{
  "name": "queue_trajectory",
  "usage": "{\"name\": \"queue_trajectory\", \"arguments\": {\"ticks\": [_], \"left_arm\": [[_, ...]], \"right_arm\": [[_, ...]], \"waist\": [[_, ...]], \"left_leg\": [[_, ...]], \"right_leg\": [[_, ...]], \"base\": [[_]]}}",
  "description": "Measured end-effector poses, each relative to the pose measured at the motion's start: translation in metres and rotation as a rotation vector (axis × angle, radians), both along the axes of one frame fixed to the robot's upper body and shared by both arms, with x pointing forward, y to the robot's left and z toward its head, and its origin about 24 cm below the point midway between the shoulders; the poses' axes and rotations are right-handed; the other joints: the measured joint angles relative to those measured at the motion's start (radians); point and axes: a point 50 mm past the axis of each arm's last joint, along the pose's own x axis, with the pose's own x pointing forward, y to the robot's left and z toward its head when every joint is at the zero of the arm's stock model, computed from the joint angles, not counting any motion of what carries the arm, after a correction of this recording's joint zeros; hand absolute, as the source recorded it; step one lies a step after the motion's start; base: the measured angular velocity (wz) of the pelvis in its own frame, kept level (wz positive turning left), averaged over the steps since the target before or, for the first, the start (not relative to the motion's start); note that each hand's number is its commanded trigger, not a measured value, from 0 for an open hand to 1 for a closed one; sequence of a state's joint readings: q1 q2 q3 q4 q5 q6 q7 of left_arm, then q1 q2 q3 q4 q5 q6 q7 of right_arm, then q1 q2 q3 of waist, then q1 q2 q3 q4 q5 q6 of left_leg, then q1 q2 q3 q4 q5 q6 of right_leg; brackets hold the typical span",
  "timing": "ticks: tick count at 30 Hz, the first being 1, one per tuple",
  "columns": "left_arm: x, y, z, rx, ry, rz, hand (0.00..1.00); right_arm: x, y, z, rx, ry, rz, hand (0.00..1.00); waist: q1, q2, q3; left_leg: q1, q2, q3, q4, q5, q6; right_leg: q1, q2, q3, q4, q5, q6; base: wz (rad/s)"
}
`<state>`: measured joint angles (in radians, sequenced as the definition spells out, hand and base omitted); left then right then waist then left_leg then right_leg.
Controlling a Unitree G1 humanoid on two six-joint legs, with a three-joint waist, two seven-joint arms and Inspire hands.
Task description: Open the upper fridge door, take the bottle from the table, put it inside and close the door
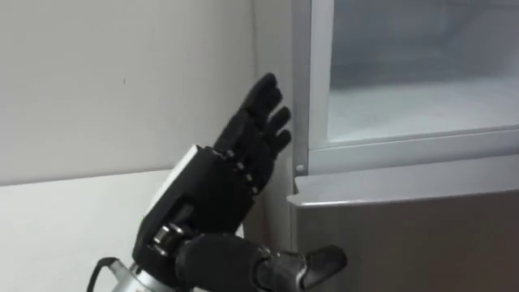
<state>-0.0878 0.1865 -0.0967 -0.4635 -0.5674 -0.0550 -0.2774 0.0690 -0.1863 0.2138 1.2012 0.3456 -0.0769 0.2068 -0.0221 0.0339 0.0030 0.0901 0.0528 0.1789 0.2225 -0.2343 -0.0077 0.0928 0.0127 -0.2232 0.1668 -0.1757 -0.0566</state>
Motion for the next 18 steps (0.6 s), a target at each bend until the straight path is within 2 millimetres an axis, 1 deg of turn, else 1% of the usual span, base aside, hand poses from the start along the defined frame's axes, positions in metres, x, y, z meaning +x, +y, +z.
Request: {"name": "queue_trajectory", "arguments": {"ticks": [1, 2, 3, 5, 7, 8, 11, 13, 15, 16, 18], "left_arm": [[0.0, 0.003, 0.002, 0.004, -0.01, 0.024, 0.0], [-0.002, 0.007, 0.007, 0.006, -0.035, 0.066, 0.0], [-0.004, 0.012, 0.011, -0.006, -0.063, 0.102, 0.0], [-0.008, 0.021, 0.017, -0.035, -0.097, 0.157, 0.0], [-0.01, 0.03, 0.02, -0.059, -0.116, 0.214, 0.0], [-0.01, 0.035, 0.02, -0.071, -0.117, 0.251, 0.0], [-0.013, 0.05, 0.016, -0.087, -0.095, 0.363, 0.0], [-0.016, 0.06, 0.012, -0.073, -0.077, 0.456, 0.0], [-0.019, 0.071, 0.008, -0.057, -0.06, 0.563, 0.0], [-0.02, 0.073, 0.007, -0.061, -0.055, 0.583, 0.0], [-0.023, 0.083, 0.006, -0.069, -0.044, 0.669, 0.0]], "right_arm": [[-0.001, 0.0, 0.0, 0.0, 0.002, -0.004, 0.0], [-0.005, -0.001, -0.001, -0.001, 0.009, -0.013, 0.0], [-0.007, -0.001, -0.001, 0.002, 0.01, -0.033, 0.0], [-0.01, -0.001, -0.001, 0.006, 0.003, -0.049, 0.0], [-0.012, -0.001, -0.001, 0.006, 0.005, -0.051, 0.0], [-0.013, -0.001, -0.002, 0.006, 0.007, -0.053, 0.0], [-0.02, -0.004, -0.002, 0.01, 0.004, -0.092, 0.0], [-0.022, -0.003, -0.002, 0.015, 0.006, -0.112, 0.0], [-0.024, -0.004, -0.002, 0.015, 0.005, -0.129, 0.0], [-0.025, -0.005, -0.002, 0.013, 0.005, -0.131, 0.0], [-0.027, -0.006, -0.002, 0.01, 0.005, -0.139, 0.0]], "waist": [[0.0, 0.0, 0.0], [0.0, -0.004, 0.0026], [0.002, -0.003, 0.0023], [0.008, -0.003, 0.0006], [0.019, -0.002, 0.0021], [0.028, 0.002, 0.001], [0.033, 0.009, 0.0009], [0.034, 0.009, 0.0012], [0.034, 0.009, 0.0015], [0.035, 0.009, 0.0016], [0.053, 0.01, 0.0014]], "left_leg": [[0.0, -0.002, -0.005, 0.0, 0.0, 0.0], [0.002, -0.011, -0.019, 0.0, 0.0, 0.0], [0.009, -0.013, -0.022, -0.001, 0.0, 0.0], [0.015, -0.013, -0.025, -0.001, 0.0, 0.0], [0.023, -0.014, -0.026, -0.002, 0.0, 0.0], [0.026, -0.014, -0.028, -0.002, 0.0, 0.0], [0.037, -0.015, -0.031, -0.014, 0.0, 0.0], [0.044, -0.021, -0.032, -0.018, 0.0, 0.0], [0.044, -0.024, -0.045, -0.018, 0.0, 0.0], [0.044, -0.024, -0.045, -0.019, 0.0, 0.0], [0.044, -0.024, -0.045, -0.019, 0.0, 0.0]], "right_leg": [[0.003, -0.001, -0.002, 0.0, -0.001, 0.001], [0.007, -0.003, -0.008, 0.0, -0.005, 0.002], [0.011, -0.004, -0.012, 0.0, -0.008, 0.003], [0.019, -0.007, -0.015, 0.0, -0.012, 0.005], [0.025, -0.008, -0.014, 0.0, -0.014, 0.006], [0.029, -0.01, -0.015, -0.001, -0.015, 0.007], [0.042, -0.01, -0.022, -0.011, -0.014, 0.008], [0.05, -0.009, -0.026, -0.014, -0.015, 0.008], [0.052, -0.009, -0.028, -0.014, -0.018, 0.01], [0.052, -0.009, -0.028, -0.014, -0.018, 0.01], [0.051, -0.01, -0.027, -0.014, -0.019, 0.01]], "base": [[0.23], [0.22], [0.17], [0.08], [0.0], [0.0], [0.05], [0.07], [0.08], [0.05], [0.0]]}}
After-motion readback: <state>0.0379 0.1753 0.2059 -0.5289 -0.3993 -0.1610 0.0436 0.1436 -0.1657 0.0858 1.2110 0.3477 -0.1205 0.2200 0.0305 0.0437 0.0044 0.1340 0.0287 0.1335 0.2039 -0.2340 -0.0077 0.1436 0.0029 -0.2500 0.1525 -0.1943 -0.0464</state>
